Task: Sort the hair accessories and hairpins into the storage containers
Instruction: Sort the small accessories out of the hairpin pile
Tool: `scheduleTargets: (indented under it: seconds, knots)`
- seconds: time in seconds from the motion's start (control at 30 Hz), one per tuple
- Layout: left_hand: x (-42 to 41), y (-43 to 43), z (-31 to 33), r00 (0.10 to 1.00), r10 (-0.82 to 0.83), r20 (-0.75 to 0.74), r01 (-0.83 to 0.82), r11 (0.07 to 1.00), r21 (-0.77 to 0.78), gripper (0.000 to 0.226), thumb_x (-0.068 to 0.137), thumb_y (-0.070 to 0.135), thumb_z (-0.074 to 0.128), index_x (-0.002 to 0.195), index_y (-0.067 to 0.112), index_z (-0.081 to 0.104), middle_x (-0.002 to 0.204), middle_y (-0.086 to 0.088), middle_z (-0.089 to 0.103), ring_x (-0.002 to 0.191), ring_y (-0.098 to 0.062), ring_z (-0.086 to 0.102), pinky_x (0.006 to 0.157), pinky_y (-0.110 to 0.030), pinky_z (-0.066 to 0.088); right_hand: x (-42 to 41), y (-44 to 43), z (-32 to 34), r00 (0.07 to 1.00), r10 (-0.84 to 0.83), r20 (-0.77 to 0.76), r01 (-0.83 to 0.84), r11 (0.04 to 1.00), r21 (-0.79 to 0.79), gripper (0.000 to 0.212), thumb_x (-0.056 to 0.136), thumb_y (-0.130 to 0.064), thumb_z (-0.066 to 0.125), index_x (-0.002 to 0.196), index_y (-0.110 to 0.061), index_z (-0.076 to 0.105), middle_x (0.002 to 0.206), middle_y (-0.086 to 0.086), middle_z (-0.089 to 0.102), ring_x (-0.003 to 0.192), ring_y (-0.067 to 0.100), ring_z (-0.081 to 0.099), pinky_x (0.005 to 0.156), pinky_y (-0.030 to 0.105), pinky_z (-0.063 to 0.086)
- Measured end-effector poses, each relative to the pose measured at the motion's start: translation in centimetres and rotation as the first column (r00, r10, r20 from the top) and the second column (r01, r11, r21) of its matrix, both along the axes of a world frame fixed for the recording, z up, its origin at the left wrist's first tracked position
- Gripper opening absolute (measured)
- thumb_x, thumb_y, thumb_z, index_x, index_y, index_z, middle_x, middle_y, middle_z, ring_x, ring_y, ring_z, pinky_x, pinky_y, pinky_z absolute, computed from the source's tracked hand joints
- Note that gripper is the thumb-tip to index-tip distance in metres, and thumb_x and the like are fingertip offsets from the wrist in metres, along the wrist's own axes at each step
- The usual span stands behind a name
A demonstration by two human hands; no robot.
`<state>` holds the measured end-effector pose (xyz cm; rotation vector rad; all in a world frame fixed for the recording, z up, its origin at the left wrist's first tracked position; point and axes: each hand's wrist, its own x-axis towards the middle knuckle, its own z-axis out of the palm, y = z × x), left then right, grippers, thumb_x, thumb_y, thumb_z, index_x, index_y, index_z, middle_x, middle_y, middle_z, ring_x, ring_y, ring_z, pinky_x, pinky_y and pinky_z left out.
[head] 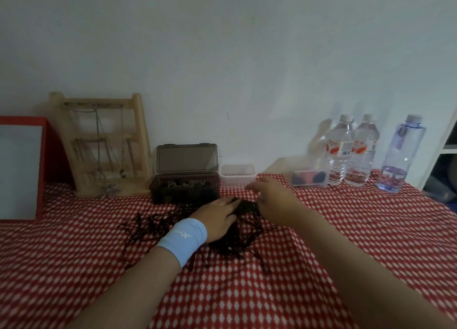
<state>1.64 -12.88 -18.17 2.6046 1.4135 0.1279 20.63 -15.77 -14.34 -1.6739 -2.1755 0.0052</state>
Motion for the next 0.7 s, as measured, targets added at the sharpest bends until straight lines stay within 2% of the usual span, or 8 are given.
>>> scheduleTargets:
  seconds: [0.1,0.17,0.27,0.3,0.37,0.53,0.63,0.7]
  knots:
    - [-1.6,-0.7,0.3,0.996,0.038,0.075,-0.037,0.999,-0.008,0.051,0.104,0.037,0.029,0.153,0.025,0.024,0.163,0.003,0.011,0.149,-0.017,0.013,0.121,-0.033,0.012,-2.2,0.0,-0.4,0.989,0.147,-0.035,-0.150,0.985,-0.087,0.041,0.093,-0.007,0.050,0.130,-0.020,0.064,0.127,0.004,0.058,0.117,0.021,0.053,0.105,0.032,0.040]
    - [-2.7,-1.3,-0.1,0.997,0.060,-0.044,-0.061,0.998,-0.015,0.056,0.103,0.047,0.024,0.155,0.029,0.015,0.164,0.004,0.002,0.150,-0.015,0.002,0.122,-0.037,0.003,-3.3,0.6,-1.4,0.988,0.155,0.018,-0.151,0.978,-0.143,0.038,0.099,-0.020,0.049,0.135,-0.019,0.058,0.135,0.008,0.052,0.126,0.026,0.047,0.109,0.037,0.036]
    - [-3.9,-1.9,-0.9,0.982,0.098,-0.163,-0.104,0.994,-0.030,0.061,0.101,0.055,0.015,0.155,0.031,0.002,0.163,0.006,-0.009,0.149,-0.012,-0.009,0.121,-0.039,-0.004,-4.5,1.4,-3.1,0.982,0.072,0.174,-0.004,0.933,-0.360,0.068,0.103,-0.054,0.032,0.158,-0.015,0.021,0.165,0.012,0.015,0.152,0.031,0.010,0.121,0.043,0.011]
    - [-4.2,-2.1,-1.0,0.979,0.108,-0.170,-0.115,0.993,-0.033,0.061,0.101,0.056,0.013,0.155,0.031,0.000,0.163,0.006,-0.010,0.149,-0.011,-0.010,0.121,-0.038,-0.005,-5.0,1.4,-3.6,0.973,0.047,0.225,0.051,0.911,-0.409,0.076,0.102,-0.062,0.024,0.160,-0.016,0.006,0.167,0.011,-0.001,0.154,0.029,-0.004,0.123,0.044,0.002]
    - [-4.7,-2.6,-0.9,0.976,0.118,-0.185,-0.129,0.991,-0.048,0.061,0.101,0.055,0.012,0.155,0.030,-0.001,0.163,0.007,-0.011,0.149,-0.011,-0.010,0.121,-0.037,-0.005,-5.9,1.2,-4.2,0.960,0.041,0.277,0.086,0.898,-0.432,0.081,0.099,-0.068,0.014,0.159,-0.018,-0.007,0.166,0.009,-0.015,0.152,0.026,-0.016,0.122,0.046,-0.007]
    - [-6.3,-3.5,0.0,0.973,0.113,-0.199,-0.127,0.990,-0.059,0.058,0.102,0.050,0.020,0.155,0.030,0.006,0.164,0.006,-0.003,0.150,-0.014,-0.004,0.122,-0.039,0.002,-7.4,0.3,-4.4,0.952,0.125,0.278,0.015,0.892,-0.452,0.077,0.101,-0.064,0.013,0.159,-0.019,-0.008,0.166,0.006,-0.018,0.152,0.025,-0.019,0.121,0.045,-0.009]
    - [-8.0,-4.0,0.5,0.981,0.189,-0.051,-0.185,0.979,0.086,0.057,0.101,0.050,0.031,0.153,0.032,0.020,0.163,0.007,0.010,0.149,-0.017,0.006,0.122,-0.040,0.008,-8.0,0.0,-4.2,0.952,0.184,0.244,-0.050,0.881,-0.470,0.075,0.101,-0.064,0.018,0.160,-0.022,-0.002,0.167,0.004,-0.011,0.153,0.023,-0.013,0.122,0.045,-0.005]
    - [-9.1,-3.9,0.3,0.958,0.284,-0.036,-0.275,0.949,0.154,0.064,0.098,0.059,0.029,0.154,0.032,0.015,0.163,0.005,0.006,0.150,-0.017,0.001,0.121,-0.041,0.003,-8.3,0.2,-3.9,0.968,0.183,0.174,-0.098,0.908,-0.408,0.071,0.101,-0.062,0.025,0.160,-0.024,0.012,0.168,0.004,0.003,0.154,0.023,0.001,0.123,0.046,0.003]
